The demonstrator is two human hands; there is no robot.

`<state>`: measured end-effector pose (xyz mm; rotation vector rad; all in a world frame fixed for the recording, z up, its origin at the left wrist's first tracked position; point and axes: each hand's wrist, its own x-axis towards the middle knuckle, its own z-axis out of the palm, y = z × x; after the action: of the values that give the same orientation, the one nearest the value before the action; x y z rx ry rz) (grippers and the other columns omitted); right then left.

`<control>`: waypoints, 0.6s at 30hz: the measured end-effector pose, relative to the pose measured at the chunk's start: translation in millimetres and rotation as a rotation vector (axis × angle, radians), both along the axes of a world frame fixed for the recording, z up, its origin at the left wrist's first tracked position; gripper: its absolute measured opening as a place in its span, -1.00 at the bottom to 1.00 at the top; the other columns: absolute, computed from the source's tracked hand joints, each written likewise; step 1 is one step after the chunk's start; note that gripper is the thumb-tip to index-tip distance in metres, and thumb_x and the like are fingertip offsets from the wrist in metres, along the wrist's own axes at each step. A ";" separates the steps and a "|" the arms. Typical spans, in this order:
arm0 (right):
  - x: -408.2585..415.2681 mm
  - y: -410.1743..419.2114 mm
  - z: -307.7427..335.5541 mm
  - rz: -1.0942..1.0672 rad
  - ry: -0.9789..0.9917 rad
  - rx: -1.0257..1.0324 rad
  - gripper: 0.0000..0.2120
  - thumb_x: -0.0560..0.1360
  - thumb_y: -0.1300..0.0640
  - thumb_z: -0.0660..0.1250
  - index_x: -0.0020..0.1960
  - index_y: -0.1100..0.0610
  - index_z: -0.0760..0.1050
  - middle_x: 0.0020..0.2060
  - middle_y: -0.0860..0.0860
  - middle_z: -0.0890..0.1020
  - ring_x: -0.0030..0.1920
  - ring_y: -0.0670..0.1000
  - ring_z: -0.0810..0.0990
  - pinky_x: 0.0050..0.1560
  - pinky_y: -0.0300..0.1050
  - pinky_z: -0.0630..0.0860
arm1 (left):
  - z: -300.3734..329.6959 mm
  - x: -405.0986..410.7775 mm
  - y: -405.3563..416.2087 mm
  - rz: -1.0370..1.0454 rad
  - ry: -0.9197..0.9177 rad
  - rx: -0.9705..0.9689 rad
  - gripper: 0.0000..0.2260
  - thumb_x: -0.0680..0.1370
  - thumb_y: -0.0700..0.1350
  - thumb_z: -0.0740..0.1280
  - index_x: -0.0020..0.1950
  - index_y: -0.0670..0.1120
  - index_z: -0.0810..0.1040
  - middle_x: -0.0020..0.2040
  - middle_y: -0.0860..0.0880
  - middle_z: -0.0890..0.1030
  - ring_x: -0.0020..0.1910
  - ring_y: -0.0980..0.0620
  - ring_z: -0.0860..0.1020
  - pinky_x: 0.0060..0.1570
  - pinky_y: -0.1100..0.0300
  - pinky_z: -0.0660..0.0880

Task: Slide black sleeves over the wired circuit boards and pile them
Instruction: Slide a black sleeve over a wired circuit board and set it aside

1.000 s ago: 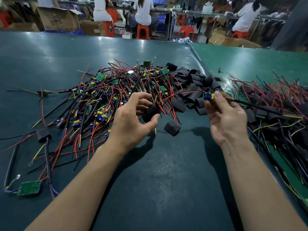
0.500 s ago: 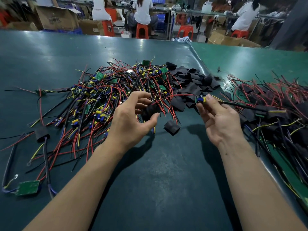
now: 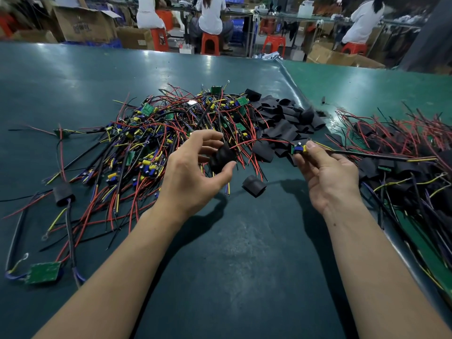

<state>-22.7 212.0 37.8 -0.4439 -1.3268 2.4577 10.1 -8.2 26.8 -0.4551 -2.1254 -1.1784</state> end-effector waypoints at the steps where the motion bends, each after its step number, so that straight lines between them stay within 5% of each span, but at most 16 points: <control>1: -0.3 0.1 -0.6 -0.006 -0.005 -0.003 -0.88 0.48 0.36 0.43 -0.17 0.24 0.51 -0.24 0.12 0.62 -0.22 0.07 0.62 -0.28 -0.24 0.61 | 0.6 0.5 0.1 -0.021 0.004 -0.013 -0.58 0.41 -0.21 0.55 0.21 -0.16 0.51 0.01 -0.03 0.63 -0.01 0.08 0.62 0.01 0.10 0.59; 18: -1.7 0.7 -3.9 -0.062 -0.038 0.006 -0.84 0.47 0.35 0.45 -0.21 0.23 0.49 -0.21 0.14 0.60 -0.17 0.10 0.62 -0.28 -0.23 0.61 | -0.8 1.1 0.6 -0.046 0.027 -0.093 -0.61 0.42 -0.20 0.54 0.20 -0.15 0.54 0.05 -0.02 0.63 0.03 0.09 0.60 0.05 0.11 0.56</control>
<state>-24.4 212.7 34.0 -0.5253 -1.3141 2.4056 11.2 -7.5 26.0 -0.5616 -2.1635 -1.0955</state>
